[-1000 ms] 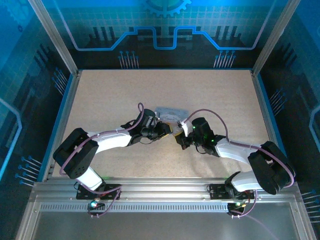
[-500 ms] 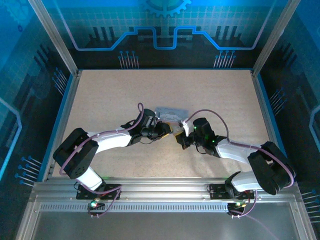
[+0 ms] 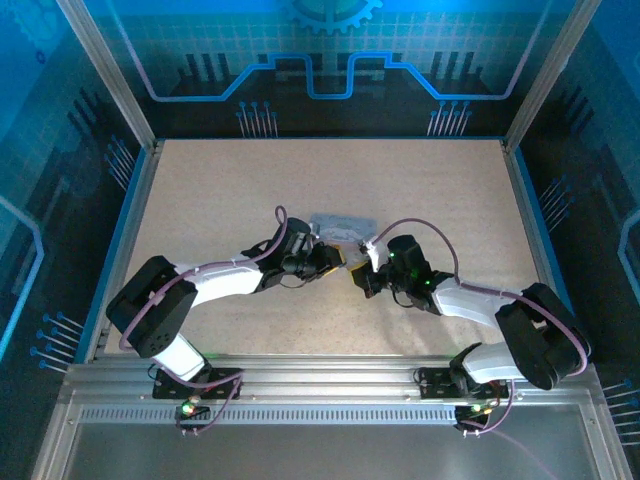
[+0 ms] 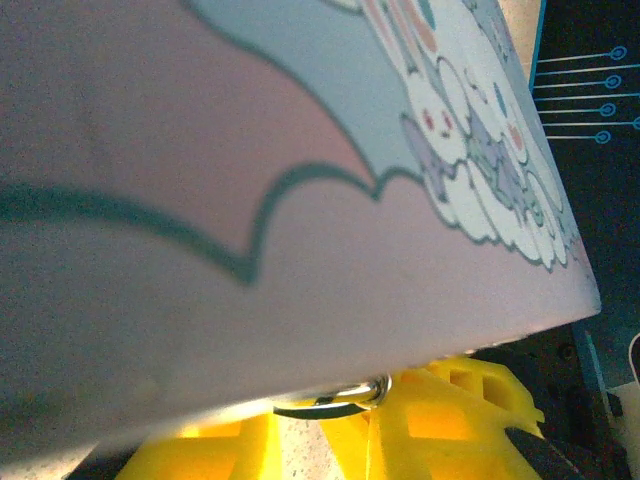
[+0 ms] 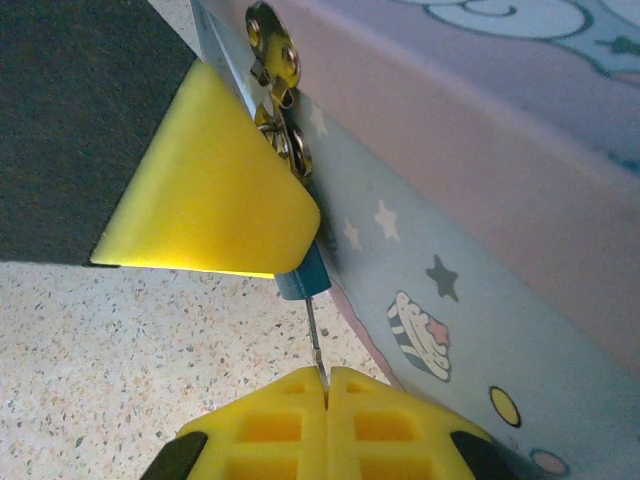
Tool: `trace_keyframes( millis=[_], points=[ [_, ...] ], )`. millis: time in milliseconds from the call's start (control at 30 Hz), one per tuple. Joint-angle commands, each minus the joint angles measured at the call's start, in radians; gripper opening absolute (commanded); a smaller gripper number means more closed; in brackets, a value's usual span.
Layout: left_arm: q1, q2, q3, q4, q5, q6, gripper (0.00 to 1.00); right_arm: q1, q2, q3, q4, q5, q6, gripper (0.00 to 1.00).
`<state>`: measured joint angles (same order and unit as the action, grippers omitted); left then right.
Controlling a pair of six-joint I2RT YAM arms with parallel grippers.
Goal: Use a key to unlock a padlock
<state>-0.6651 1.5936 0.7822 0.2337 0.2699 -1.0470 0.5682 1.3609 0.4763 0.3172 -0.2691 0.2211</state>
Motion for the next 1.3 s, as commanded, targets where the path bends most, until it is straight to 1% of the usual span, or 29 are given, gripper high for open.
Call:
trace_keyframes(
  millis=[0, 300, 1267],
  points=[
    [-0.008, -0.036, -0.011, 0.046, 0.023, -0.003, 0.15, -0.014, -0.015, -0.005, 0.057, -0.014, 0.012, 0.0],
    [-0.009, -0.033, -0.009, 0.057, 0.026, -0.008, 0.15, -0.014, -0.012, -0.001, 0.087, -0.017, 0.011, 0.0],
    [-0.011, -0.026, 0.002, 0.064, 0.048, -0.016, 0.15, -0.017, 0.082, 0.08, 0.141, -0.052, -0.015, 0.0]
  ],
)
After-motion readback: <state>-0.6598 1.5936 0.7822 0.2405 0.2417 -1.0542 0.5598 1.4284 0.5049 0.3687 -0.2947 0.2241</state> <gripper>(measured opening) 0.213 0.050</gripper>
